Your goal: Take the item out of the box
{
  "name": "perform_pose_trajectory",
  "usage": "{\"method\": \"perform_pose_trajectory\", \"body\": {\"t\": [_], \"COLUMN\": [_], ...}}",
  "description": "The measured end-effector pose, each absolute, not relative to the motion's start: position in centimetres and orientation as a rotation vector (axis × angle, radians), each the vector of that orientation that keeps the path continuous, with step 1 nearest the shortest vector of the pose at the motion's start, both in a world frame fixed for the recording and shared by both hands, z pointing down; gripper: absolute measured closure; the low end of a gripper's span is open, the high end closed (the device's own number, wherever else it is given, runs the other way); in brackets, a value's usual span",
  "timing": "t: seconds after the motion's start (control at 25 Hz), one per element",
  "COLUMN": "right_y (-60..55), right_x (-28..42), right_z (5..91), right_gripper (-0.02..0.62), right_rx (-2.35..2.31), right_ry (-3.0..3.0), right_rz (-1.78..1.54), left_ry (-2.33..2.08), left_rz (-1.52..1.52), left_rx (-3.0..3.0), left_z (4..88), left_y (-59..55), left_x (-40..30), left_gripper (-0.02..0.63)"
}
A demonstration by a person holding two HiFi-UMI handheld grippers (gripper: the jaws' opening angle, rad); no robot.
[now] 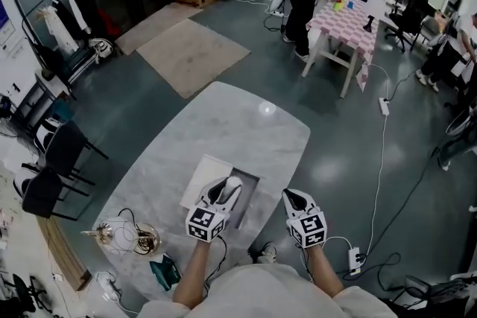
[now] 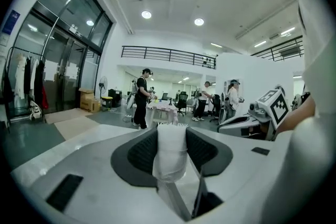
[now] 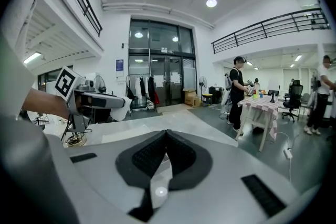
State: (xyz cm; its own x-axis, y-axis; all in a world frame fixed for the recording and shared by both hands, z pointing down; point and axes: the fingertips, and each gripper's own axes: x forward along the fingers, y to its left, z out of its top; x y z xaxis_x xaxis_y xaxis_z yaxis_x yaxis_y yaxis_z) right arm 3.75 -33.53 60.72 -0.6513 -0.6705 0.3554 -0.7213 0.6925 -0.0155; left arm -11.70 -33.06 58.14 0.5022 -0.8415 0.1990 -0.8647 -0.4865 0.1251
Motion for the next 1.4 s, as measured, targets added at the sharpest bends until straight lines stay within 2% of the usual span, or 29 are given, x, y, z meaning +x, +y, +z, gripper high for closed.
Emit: {"method": "perform_pose_trajectory", "body": {"t": [0.52, 1.4], "right_y": [-36.5, -37.3], "right_x": [4.4, 5.9], "right_z": [55.8, 55.2], "right_gripper": [0.594, 0.594], "right_rx": [1.156, 1.215], "right_ry": [-2.644, -2.631], "right_rz": [0.105, 0.087], "left_ry": [-1.540, -1.538], "left_rz": [0.056, 0.030], "left_rx": [2.561, 2.584], "left_z": [53.8, 52.4], "left_y": [-35.2, -36.4], "left_x": [-12.4, -11.8], "left_gripper": [0.439, 0.439]}}
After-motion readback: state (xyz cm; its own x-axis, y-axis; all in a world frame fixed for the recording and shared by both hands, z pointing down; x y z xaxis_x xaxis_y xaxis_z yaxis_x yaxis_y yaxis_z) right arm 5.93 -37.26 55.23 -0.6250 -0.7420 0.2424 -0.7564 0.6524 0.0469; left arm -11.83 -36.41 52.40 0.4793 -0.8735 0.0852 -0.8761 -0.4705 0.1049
